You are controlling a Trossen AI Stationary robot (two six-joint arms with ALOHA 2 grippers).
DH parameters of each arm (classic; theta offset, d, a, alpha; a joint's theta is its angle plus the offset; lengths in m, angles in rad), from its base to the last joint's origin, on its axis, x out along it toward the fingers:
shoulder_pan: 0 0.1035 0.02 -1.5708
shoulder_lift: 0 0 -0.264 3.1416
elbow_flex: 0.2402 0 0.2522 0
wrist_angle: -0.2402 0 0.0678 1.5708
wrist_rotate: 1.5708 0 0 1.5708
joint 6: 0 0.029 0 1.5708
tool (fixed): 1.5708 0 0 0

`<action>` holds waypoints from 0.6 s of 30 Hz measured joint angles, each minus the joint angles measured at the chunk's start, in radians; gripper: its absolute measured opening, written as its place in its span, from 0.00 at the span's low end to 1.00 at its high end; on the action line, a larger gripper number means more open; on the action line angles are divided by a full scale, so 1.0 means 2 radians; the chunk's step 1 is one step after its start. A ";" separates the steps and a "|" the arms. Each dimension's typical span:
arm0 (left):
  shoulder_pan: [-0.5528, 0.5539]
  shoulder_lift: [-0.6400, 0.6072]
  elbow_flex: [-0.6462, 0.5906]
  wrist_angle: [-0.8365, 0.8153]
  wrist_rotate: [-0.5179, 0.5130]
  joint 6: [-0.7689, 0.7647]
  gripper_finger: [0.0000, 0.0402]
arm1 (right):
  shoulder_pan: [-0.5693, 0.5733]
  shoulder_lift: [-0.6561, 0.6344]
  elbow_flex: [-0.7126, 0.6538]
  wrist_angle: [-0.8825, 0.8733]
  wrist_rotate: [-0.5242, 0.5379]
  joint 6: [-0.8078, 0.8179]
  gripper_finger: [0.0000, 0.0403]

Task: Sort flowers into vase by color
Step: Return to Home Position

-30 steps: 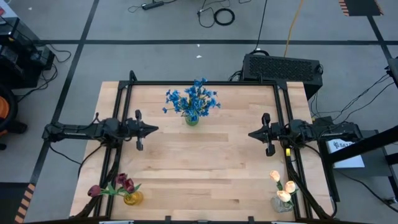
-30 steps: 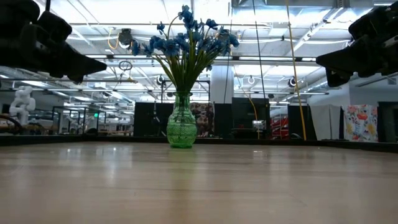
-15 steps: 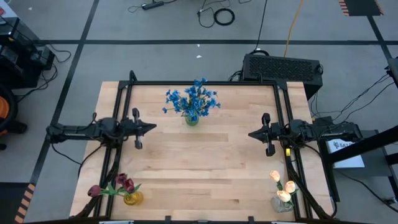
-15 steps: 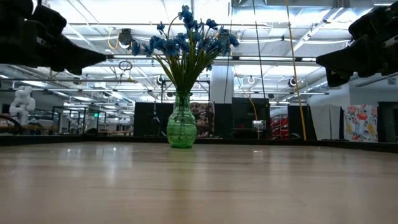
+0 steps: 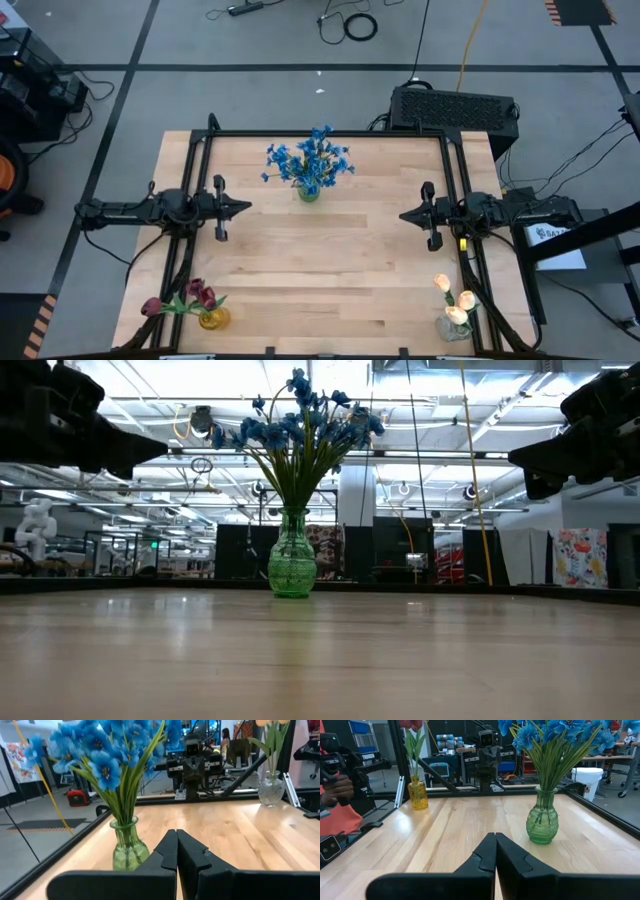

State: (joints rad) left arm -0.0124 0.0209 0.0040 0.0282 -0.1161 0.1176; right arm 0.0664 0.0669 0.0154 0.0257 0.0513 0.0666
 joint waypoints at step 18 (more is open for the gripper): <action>0.000 -0.010 0.000 0.000 -0.009 -0.002 0.00 | 0.000 0.000 0.000 0.000 0.000 0.000 0.00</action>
State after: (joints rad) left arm -0.0124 0.0006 0.0040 0.0292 -0.1345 0.1136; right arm 0.0664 0.0669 0.0154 0.0259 0.0512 0.0666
